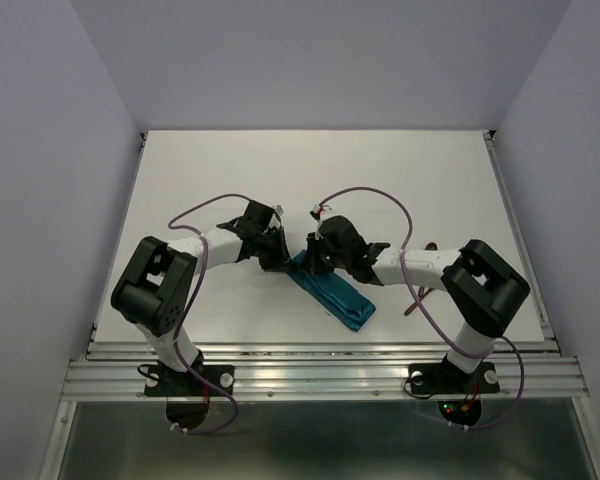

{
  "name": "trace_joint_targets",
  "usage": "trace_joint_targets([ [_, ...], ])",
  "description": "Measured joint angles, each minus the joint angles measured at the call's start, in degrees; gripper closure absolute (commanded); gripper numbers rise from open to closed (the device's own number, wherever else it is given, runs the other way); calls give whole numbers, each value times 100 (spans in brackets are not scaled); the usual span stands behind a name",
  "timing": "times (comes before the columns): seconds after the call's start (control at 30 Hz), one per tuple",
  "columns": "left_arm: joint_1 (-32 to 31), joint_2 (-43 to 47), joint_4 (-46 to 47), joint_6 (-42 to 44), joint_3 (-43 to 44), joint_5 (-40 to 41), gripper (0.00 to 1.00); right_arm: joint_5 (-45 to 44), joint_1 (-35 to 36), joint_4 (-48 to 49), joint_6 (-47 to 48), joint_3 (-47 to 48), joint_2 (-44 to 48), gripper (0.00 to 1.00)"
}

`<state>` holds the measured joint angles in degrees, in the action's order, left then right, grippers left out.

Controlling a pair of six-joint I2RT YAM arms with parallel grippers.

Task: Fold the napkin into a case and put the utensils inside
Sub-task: Pick up the top corner of the smaller rectangle folded napkin from the center of the board, then grasp the top corner of the smaller rectangle folded napkin from the folded napkin.

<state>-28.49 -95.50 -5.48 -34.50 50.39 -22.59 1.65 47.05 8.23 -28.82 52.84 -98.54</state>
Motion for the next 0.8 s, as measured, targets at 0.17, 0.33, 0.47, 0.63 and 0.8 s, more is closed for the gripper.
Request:
trace_joint_targets([
  [0.17,0,-170,151,-83,11,9,100,9,-122,7,-105,-236,240,99],
  [0.33,-2,-280,278,-168,13,-48,100,9,-195,76,-175,-393,354,99],
  [0.47,-2,-291,308,-201,13,-57,100,11,-208,98,-254,-570,404,99],
  [0.63,-7,-291,306,-201,17,-55,100,31,-256,136,-415,-671,474,99],
  [0.8,-127,-291,177,-188,116,96,91,146,-358,280,-656,-789,520,99],
])
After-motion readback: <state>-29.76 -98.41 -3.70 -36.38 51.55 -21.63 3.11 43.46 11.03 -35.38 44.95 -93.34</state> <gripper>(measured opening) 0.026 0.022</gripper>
